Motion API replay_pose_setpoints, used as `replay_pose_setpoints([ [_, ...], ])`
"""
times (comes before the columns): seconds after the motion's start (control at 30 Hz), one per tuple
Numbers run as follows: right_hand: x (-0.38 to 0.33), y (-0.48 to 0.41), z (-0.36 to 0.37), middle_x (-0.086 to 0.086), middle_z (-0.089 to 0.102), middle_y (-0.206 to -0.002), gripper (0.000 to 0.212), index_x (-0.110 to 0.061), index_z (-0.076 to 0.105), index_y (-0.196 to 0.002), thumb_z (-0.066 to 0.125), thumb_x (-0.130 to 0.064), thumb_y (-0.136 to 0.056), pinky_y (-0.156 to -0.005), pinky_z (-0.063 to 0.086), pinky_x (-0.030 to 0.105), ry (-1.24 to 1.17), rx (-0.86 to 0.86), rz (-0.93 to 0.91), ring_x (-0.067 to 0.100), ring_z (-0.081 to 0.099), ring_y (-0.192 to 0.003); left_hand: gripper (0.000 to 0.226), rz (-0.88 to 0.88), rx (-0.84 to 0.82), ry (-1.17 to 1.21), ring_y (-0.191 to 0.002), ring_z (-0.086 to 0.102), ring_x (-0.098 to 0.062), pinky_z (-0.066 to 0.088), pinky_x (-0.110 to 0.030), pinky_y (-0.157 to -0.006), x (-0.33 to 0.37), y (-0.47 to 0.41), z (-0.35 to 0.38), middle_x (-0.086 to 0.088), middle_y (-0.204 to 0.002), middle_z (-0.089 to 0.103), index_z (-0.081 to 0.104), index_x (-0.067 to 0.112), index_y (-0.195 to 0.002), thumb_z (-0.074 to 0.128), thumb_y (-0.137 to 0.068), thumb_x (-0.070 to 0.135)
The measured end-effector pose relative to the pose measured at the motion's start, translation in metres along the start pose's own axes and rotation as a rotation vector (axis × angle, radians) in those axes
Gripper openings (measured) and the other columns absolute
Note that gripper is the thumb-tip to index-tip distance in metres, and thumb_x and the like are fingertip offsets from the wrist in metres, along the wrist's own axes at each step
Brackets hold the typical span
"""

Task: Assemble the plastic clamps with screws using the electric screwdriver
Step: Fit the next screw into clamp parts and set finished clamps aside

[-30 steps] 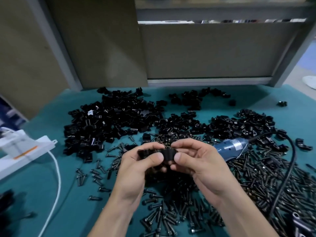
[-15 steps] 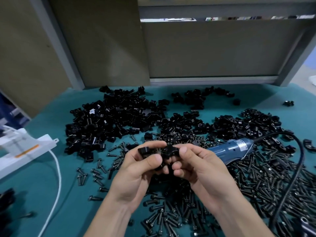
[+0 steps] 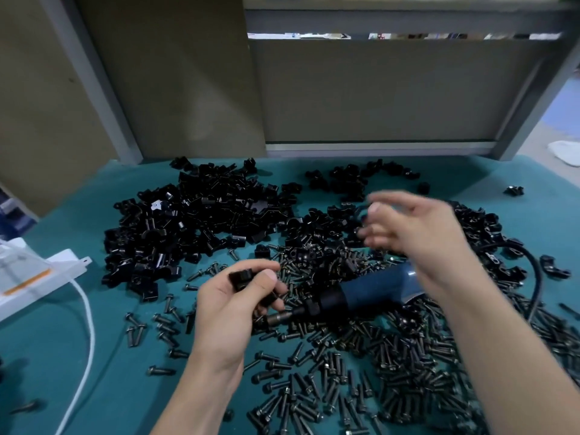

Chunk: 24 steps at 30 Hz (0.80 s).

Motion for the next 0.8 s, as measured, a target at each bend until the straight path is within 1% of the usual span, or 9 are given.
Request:
replay_pose_setpoints([
  [0.1, -0.001, -0.046, -0.045, -0.006, 0.072, -0.124, 0.057, -0.031, 0.054, -0.144, 0.074, -0.018, -0.092, -0.072, 0.046, 0.016, 0.424, 0.304, -0.038, 0.004, 0.065, -0.082, 0.020, 0.030, 0.087, -0.025, -0.065, 0.068, -0.022, 0.051, -0.044, -0.074, 0.002, -0.003, -0.012, -0.013, -0.079, 0.076, 0.081, 0.022, -0.086, 0.068, -0.093, 0.007],
  [0.17, 0.011, -0.078, -0.034, 0.001, 0.068, -0.134, 0.054, -0.029, 0.059, -0.141, 0.073, -0.017, -0.090, -0.074, 0.044, 0.015, 0.878, 0.107, 0.024, 0.013, 0.062, -0.084, 0.024, 0.025, 0.112, -0.019, -0.064, 0.067, -0.021, 0.050, -0.044, -0.074, 0.003, -0.004, -0.017, -0.013, -0.079, 0.075, 0.081, 0.022, -0.084, 0.067, -0.095, 0.006],
  [0.27, 0.044, -0.092, 0.005, 0.003, 0.058, -0.147, 0.074, -0.029, 0.045, -0.154, 0.079, -0.030, -0.088, -0.095, 0.045, 0.028, 1.257, -0.372, 0.126, 0.024, 0.058, -0.117, 0.026, 0.017, 0.128, -0.011, -0.061, 0.066, -0.019, 0.047, -0.042, -0.071, 0.002, -0.007, -0.019, -0.012, -0.078, 0.075, 0.081, 0.022, -0.082, 0.066, -0.095, 0.005],
  [0.33, 0.053, -0.096, 0.024, 0.004, 0.062, -0.138, 0.076, -0.028, 0.040, -0.156, 0.078, -0.033, -0.090, -0.097, 0.045, 0.029, 1.299, -0.466, 0.075, 0.025, 0.056, -0.125, 0.026, 0.009, 0.123, -0.017, -0.060, 0.066, -0.020, 0.047, -0.043, -0.071, 0.000, -0.008, -0.019, -0.013, -0.077, 0.075, 0.081, 0.020, -0.082, 0.065, -0.095, 0.004],
  [0.4, 0.055, -0.103, 0.032, 0.002, 0.065, -0.113, 0.059, -0.023, 0.051, -0.149, 0.073, -0.026, -0.094, -0.084, 0.047, 0.029, 1.360, -0.430, -0.030, 0.025, 0.061, -0.109, 0.026, -0.002, 0.119, -0.017, -0.060, 0.065, -0.021, 0.047, -0.046, -0.074, -0.001, -0.009, -0.018, -0.014, -0.077, 0.074, 0.080, 0.018, -0.082, 0.065, -0.095, 0.002],
  [0.5, 0.056, -0.107, 0.034, 0.006, 0.069, -0.115, 0.036, -0.018, 0.061, -0.133, 0.068, -0.019, -0.098, -0.077, 0.049, 0.033, 1.406, -0.381, -0.092, 0.024, 0.057, -0.091, 0.024, -0.009, 0.118, -0.021, -0.060, 0.065, -0.021, 0.047, -0.050, -0.077, -0.003, -0.010, -0.019, -0.015, -0.077, 0.074, 0.080, 0.017, -0.082, 0.065, -0.094, 0.002],
  [0.6, 0.050, -0.105, 0.026, 0.011, 0.073, -0.110, 0.023, -0.020, 0.070, -0.121, 0.065, -0.018, -0.099, -0.082, 0.055, 0.037, 1.263, -0.287, -0.088, 0.032, 0.065, -0.095, 0.024, -0.001, 0.107, -0.033, -0.061, 0.065, -0.020, 0.047, -0.048, -0.076, -0.003, -0.010, -0.019, -0.014, -0.078, 0.074, 0.080, 0.018, -0.083, 0.065, -0.095, 0.004],
  [0.7, 0.037, -0.098, 0.019, 0.006, 0.076, -0.090, 0.019, -0.026, 0.073, -0.089, 0.062, -0.015, -0.100, -0.071, 0.056, 0.034, 1.098, -0.162, -0.139, 0.027, 0.069, -0.081, 0.024, 0.007, 0.094, -0.041, -0.062, 0.065, -0.021, 0.046, -0.045, -0.074, -0.003, -0.011, -0.018, -0.014, -0.078, 0.074, 0.080, 0.018, -0.083, 0.065, -0.095, 0.004],
  [0.8, 0.036, -0.090, 0.027, 0.006, 0.075, -0.111, 0.038, -0.028, 0.072, -0.118, 0.055, -0.001, -0.098, -0.062, 0.055, 0.031, 1.007, -0.194, -0.134, 0.024, 0.069, -0.079, 0.023, 0.003, 0.085, -0.044, -0.063, 0.065, -0.022, 0.047, -0.046, -0.074, -0.004, -0.010, -0.015, -0.016, -0.079, 0.074, 0.080, 0.018, -0.083, 0.066, -0.095, 0.004],
])
Point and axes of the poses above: each hand's wrist, its own y-axis away from the middle knuckle, its own z-axis out of the palm, x = y × z, the point moved 8 cm from there along -y, towards the middle knuckle
